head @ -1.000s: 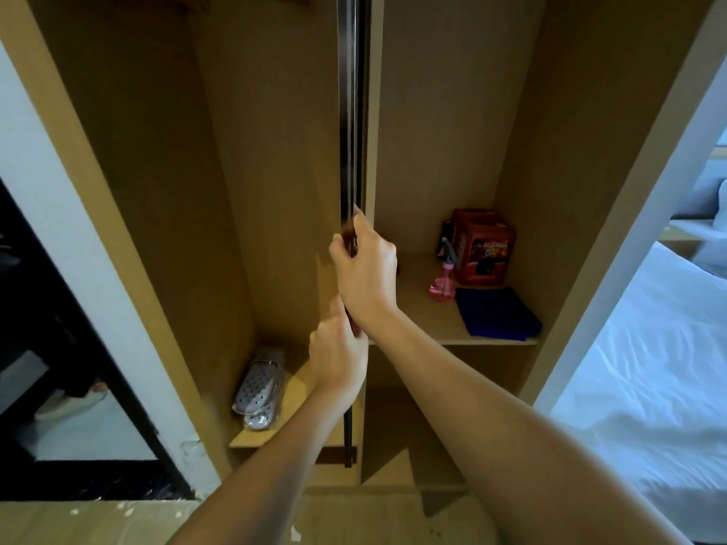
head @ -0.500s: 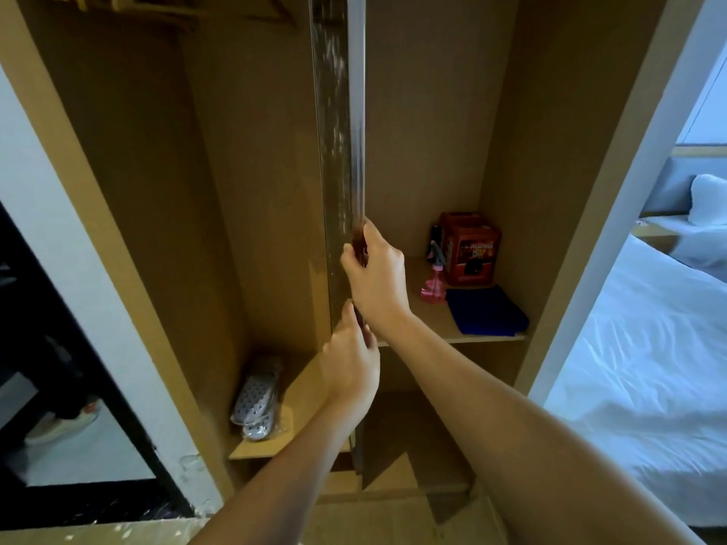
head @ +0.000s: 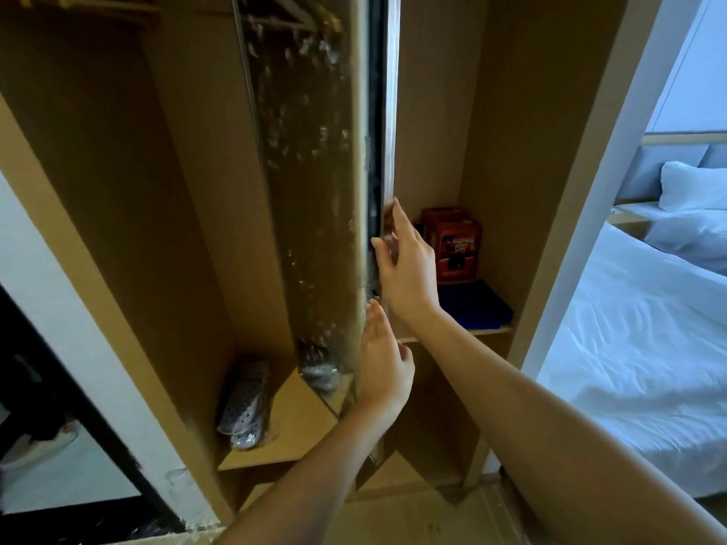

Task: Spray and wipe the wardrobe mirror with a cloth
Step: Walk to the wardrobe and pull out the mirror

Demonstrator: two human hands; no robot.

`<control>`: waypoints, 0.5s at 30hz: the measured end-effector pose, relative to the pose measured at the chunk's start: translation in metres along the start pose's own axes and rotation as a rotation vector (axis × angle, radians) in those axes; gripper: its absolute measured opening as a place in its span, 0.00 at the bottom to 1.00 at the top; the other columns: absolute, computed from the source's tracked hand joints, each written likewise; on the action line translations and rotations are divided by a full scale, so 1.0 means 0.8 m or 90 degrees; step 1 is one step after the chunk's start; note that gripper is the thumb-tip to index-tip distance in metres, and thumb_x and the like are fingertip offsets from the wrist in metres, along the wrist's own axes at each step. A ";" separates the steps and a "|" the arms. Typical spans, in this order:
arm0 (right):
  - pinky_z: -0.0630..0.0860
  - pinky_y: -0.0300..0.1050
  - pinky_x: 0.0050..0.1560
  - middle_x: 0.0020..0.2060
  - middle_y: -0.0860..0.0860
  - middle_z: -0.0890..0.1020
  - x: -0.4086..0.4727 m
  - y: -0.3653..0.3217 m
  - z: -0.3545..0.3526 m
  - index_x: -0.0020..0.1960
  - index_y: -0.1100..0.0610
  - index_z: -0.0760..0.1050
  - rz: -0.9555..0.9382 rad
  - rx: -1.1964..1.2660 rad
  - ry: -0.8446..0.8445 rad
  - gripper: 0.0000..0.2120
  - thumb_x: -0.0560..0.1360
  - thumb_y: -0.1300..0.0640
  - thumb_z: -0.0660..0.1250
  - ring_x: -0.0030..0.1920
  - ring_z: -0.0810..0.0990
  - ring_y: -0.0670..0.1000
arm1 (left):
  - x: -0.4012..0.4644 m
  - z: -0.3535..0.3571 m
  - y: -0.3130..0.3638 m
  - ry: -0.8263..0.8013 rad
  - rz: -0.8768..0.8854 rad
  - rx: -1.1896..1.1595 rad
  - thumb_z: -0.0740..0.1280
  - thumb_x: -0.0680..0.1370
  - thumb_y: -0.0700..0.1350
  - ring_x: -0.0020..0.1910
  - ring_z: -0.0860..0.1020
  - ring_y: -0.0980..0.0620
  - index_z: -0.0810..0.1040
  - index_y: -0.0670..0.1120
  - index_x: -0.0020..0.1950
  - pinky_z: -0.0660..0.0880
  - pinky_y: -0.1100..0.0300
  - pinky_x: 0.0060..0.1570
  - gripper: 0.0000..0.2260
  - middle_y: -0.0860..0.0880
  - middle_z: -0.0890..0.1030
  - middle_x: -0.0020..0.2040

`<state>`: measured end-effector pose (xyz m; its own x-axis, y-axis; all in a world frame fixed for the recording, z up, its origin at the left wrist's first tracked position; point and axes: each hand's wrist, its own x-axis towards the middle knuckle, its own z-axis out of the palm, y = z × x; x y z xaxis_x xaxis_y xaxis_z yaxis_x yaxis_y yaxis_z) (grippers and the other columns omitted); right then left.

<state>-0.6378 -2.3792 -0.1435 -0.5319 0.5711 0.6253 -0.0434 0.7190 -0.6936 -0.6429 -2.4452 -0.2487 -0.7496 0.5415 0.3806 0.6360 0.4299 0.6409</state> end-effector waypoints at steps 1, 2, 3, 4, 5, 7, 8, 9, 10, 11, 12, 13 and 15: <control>0.78 0.40 0.56 0.56 0.51 0.80 0.004 0.005 -0.003 0.78 0.53 0.58 0.004 -0.003 0.008 0.27 0.81 0.59 0.62 0.51 0.79 0.43 | 0.002 0.004 0.003 -0.019 0.003 -0.008 0.65 0.80 0.43 0.74 0.64 0.51 0.47 0.43 0.79 0.67 0.59 0.69 0.35 0.45 0.57 0.78; 0.79 0.41 0.56 0.56 0.51 0.81 0.008 0.011 -0.005 0.78 0.54 0.59 0.010 -0.003 0.014 0.27 0.81 0.60 0.62 0.50 0.79 0.42 | 0.004 0.008 0.006 -0.037 0.006 -0.018 0.64 0.80 0.44 0.75 0.62 0.50 0.44 0.44 0.79 0.66 0.58 0.70 0.36 0.45 0.54 0.79; 0.79 0.43 0.56 0.57 0.51 0.81 0.013 0.016 -0.007 0.77 0.54 0.60 0.019 -0.001 0.017 0.27 0.81 0.60 0.63 0.51 0.79 0.42 | 0.006 0.012 0.008 -0.056 0.006 -0.029 0.64 0.80 0.44 0.76 0.59 0.50 0.42 0.44 0.79 0.65 0.56 0.71 0.36 0.46 0.50 0.80; 0.80 0.45 0.57 0.57 0.50 0.81 0.018 0.020 -0.007 0.77 0.54 0.61 0.027 0.000 0.021 0.26 0.80 0.61 0.63 0.53 0.80 0.43 | 0.009 0.015 0.010 -0.074 0.006 -0.041 0.64 0.80 0.44 0.78 0.54 0.50 0.41 0.44 0.79 0.62 0.56 0.73 0.37 0.46 0.47 0.80; 0.80 0.48 0.57 0.57 0.50 0.81 0.022 0.024 -0.008 0.77 0.53 0.61 0.038 -0.001 0.024 0.26 0.80 0.60 0.63 0.55 0.80 0.45 | 0.013 0.018 0.011 -0.089 0.007 -0.052 0.63 0.80 0.44 0.78 0.50 0.51 0.40 0.45 0.79 0.60 0.55 0.74 0.37 0.47 0.44 0.80; 0.79 0.48 0.58 0.58 0.49 0.82 0.028 0.029 -0.010 0.76 0.53 0.62 0.059 -0.004 0.035 0.25 0.80 0.60 0.63 0.56 0.80 0.47 | 0.020 0.023 0.013 -0.111 0.013 -0.054 0.63 0.80 0.44 0.78 0.46 0.52 0.40 0.46 0.79 0.56 0.55 0.75 0.37 0.49 0.42 0.80; 0.79 0.47 0.59 0.58 0.50 0.82 0.031 0.032 -0.011 0.76 0.54 0.63 0.067 -0.008 0.042 0.25 0.81 0.60 0.63 0.56 0.80 0.47 | 0.024 0.025 0.013 -0.120 0.015 -0.048 0.63 0.80 0.45 0.78 0.46 0.52 0.40 0.46 0.79 0.56 0.55 0.75 0.37 0.49 0.41 0.80; 0.79 0.47 0.58 0.57 0.51 0.82 0.034 0.034 -0.013 0.76 0.54 0.63 0.070 -0.008 0.050 0.25 0.81 0.60 0.63 0.55 0.81 0.48 | 0.029 0.027 0.012 -0.132 0.015 -0.043 0.63 0.80 0.45 0.78 0.46 0.52 0.39 0.46 0.79 0.55 0.55 0.75 0.37 0.49 0.41 0.80; 0.79 0.47 0.58 0.56 0.51 0.83 0.038 0.036 -0.014 0.76 0.55 0.63 0.075 -0.009 0.059 0.24 0.81 0.60 0.63 0.54 0.81 0.48 | 0.033 0.028 0.011 -0.145 0.016 -0.041 0.63 0.80 0.45 0.78 0.46 0.52 0.39 0.46 0.79 0.55 0.55 0.76 0.37 0.49 0.41 0.80; 0.79 0.47 0.57 0.55 0.52 0.83 0.042 0.038 -0.015 0.75 0.55 0.63 0.080 -0.011 0.066 0.24 0.80 0.61 0.63 0.53 0.81 0.48 | 0.038 0.029 0.009 -0.157 0.022 -0.038 0.64 0.80 0.45 0.78 0.46 0.51 0.40 0.46 0.79 0.55 0.54 0.76 0.38 0.49 0.42 0.80; 0.79 0.45 0.57 0.55 0.52 0.83 0.047 0.039 -0.015 0.75 0.56 0.64 0.087 -0.016 0.071 0.24 0.80 0.61 0.63 0.51 0.80 0.47 | 0.044 0.030 0.007 -0.166 0.034 -0.034 0.64 0.79 0.45 0.78 0.45 0.51 0.40 0.46 0.79 0.54 0.53 0.76 0.38 0.49 0.42 0.80; 0.78 0.40 0.56 0.55 0.52 0.83 0.052 0.042 -0.015 0.75 0.56 0.64 0.095 -0.024 0.073 0.24 0.80 0.61 0.63 0.49 0.79 0.44 | 0.050 0.031 0.005 -0.173 0.047 -0.032 0.64 0.79 0.45 0.78 0.45 0.52 0.41 0.47 0.79 0.53 0.53 0.76 0.38 0.49 0.43 0.80; 0.74 0.27 0.48 0.57 0.51 0.82 0.060 0.046 -0.016 0.75 0.56 0.65 0.110 -0.047 0.076 0.24 0.80 0.61 0.64 0.46 0.76 0.40 | 0.061 0.032 0.000 -0.193 0.066 -0.019 0.64 0.79 0.45 0.78 0.43 0.52 0.40 0.48 0.79 0.51 0.50 0.76 0.39 0.50 0.43 0.80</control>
<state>-0.6546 -2.3201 -0.1345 -0.4225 0.7279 0.5400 0.1042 0.6309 -0.7688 -0.6744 -2.4002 -0.2476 -0.5893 0.7741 0.2313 0.6969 0.3422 0.6302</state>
